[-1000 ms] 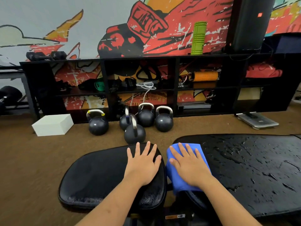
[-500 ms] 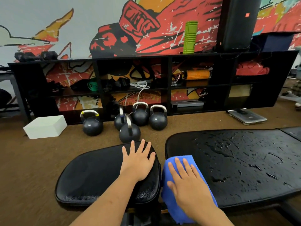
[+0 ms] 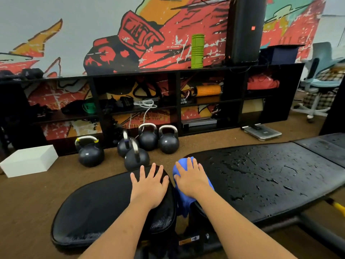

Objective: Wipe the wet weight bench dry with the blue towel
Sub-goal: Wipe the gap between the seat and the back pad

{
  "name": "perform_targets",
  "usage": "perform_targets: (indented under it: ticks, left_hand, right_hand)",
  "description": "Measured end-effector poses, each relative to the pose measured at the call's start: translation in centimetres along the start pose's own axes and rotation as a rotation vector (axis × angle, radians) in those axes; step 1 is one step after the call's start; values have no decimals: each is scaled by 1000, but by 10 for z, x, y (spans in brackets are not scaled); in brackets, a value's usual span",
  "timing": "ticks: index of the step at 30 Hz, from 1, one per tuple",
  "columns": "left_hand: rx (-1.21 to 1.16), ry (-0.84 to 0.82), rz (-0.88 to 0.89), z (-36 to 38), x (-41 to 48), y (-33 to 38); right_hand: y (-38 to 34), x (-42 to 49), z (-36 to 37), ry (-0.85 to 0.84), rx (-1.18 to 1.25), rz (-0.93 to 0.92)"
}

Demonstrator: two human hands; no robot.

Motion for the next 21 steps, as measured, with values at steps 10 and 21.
perform_targets:
  ticks: [10,21]
  left_hand:
    - [-59,-35,7,-3,-7,-1]
    - [-102,-67,-97,8,-2,5]
  right_hand:
    - [15,-119,5,131,-87,-23]
    - [17,-87,9,38,-41,-68]
Point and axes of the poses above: each hand's wrist, its own x-axis towards the middle knuckle, its own z-axis out of the palm, y = z × x, the point moved 10 cm from there along x, towards the middle knuckle, and after that the axes turned 9 degrees about z, right-handed, at the moved point
